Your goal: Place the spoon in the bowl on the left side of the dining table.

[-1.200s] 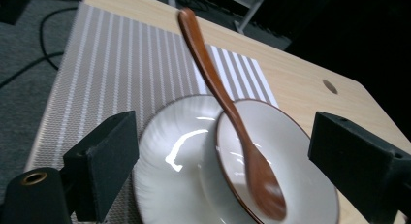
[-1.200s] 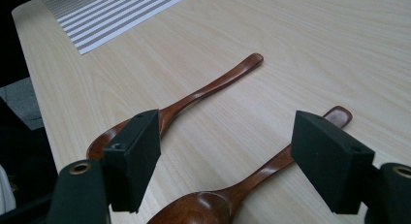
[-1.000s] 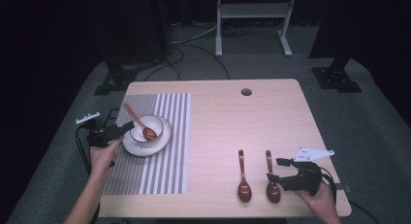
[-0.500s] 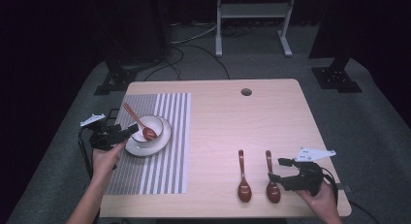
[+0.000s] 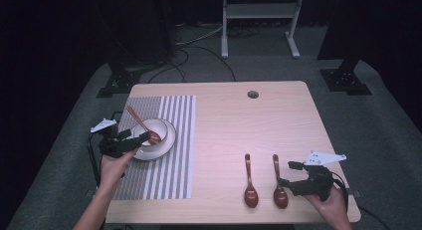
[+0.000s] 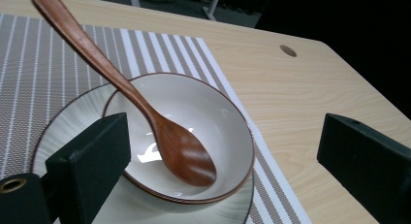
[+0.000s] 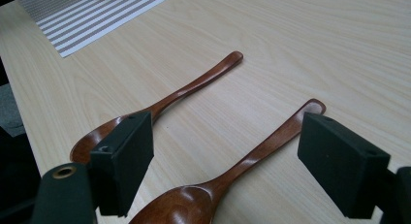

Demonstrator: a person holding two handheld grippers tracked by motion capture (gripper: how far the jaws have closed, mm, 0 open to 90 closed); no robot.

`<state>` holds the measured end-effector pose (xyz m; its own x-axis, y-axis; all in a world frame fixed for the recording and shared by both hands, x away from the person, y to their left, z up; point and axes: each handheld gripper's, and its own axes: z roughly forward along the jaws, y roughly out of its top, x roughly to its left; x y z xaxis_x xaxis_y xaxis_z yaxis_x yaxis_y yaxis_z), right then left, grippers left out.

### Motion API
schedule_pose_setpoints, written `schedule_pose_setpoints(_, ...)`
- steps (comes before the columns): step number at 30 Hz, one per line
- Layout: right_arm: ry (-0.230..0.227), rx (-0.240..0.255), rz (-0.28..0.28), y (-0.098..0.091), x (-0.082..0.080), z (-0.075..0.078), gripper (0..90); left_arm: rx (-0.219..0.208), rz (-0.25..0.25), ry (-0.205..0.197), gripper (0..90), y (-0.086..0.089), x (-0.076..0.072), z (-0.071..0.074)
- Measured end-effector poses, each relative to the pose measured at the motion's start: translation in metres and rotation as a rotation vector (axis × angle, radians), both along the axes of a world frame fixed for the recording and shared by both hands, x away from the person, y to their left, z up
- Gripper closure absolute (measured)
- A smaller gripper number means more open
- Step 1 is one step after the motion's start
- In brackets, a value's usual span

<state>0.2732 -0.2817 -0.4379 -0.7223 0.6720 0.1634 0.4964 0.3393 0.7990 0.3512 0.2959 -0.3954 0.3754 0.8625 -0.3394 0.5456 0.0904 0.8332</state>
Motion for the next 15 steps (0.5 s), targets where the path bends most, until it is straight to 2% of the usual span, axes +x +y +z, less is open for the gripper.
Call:
schedule_pose_setpoints(7,0.016,0.004,-0.015,-0.002,0.001,0.0,18.9,0.012,-0.034,0.003,3.4,-0.011,-0.004,-0.003)
schedule_pose_setpoints(10,0.017,0.001,-0.019,-0.003,0.001,-0.001,18.9,0.032,-0.054,-0.001,3.3,-0.017,-0.005,-0.003)
schedule_pose_setpoints(15,0.013,0.0,-0.02,-0.004,0.0,0.0,18.9,0.042,-0.08,0.004,3.4,-0.026,-0.007,-0.005)
